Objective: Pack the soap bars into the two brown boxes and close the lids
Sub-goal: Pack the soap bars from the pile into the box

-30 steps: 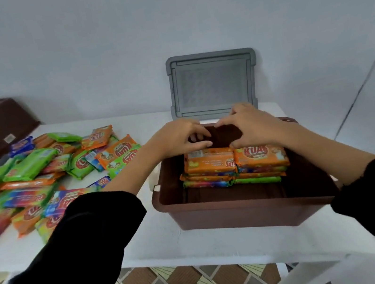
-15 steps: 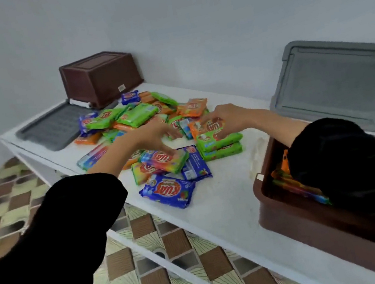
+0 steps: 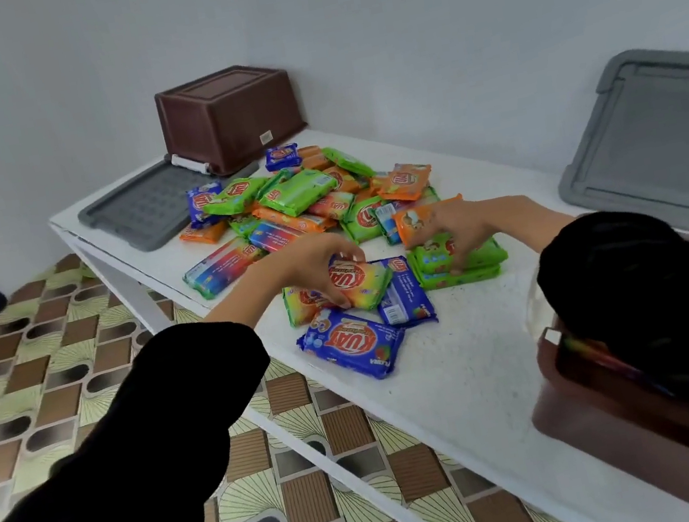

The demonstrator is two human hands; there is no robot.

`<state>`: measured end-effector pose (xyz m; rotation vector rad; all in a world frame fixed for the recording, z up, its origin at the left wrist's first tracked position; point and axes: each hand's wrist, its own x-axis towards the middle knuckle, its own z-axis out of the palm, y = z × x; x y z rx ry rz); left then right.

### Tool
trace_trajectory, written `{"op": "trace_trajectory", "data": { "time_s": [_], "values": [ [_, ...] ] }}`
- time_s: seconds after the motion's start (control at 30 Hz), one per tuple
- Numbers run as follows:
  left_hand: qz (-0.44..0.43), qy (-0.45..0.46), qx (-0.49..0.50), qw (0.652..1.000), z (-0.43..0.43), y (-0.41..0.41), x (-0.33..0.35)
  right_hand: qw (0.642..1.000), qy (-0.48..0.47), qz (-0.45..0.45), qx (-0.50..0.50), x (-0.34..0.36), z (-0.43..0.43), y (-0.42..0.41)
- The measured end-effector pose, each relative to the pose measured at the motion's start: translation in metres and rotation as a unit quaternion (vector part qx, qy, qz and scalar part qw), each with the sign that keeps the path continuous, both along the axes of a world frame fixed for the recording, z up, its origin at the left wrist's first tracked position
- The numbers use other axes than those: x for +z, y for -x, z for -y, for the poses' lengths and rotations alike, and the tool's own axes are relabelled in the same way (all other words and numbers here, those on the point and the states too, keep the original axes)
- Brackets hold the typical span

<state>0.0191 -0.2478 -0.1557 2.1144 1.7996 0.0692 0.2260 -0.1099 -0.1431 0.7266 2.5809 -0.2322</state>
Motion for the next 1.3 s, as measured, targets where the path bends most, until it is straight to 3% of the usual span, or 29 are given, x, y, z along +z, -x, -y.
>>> {"op": "trace_trajectory", "data": {
  "time_s": [0.13,0.33,0.47,0.73,1.07,1.2,1.3],
  "values": [
    [0.004,-0.027,-0.008,1.000,-0.001,-0.003,0.002,0.996,0.041,-0.069,-0.030,0.006,0.005,-0.012],
    [0.026,-0.101,-0.015,0.994,-0.015,-0.025,0.040,0.979,-0.023,-0.186,-0.077,0.065,0.007,-0.032],
    [0.042,-0.137,-0.046,0.989,-0.028,-0.057,0.076,0.974,-0.091,-0.173,-0.112,0.111,0.020,-0.078],
    [0.035,-0.158,-0.233,0.959,-0.039,-0.173,0.119,0.967,-0.083,-0.122,-0.209,0.144,0.072,-0.203],
    [-0.019,-0.117,-0.350,0.929,-0.048,-0.286,0.076,0.951,-0.034,-0.058,-0.301,0.096,0.120,-0.295],
    [-0.095,-0.144,-0.370,0.913,-0.052,-0.296,0.049,0.948,-0.117,-0.034,-0.296,0.068,0.129,-0.297],
    [-0.086,-0.198,-0.386,0.897,-0.051,-0.290,0.040,0.947,-0.146,-0.045,-0.284,0.054,0.131,-0.292]
  ]
}}
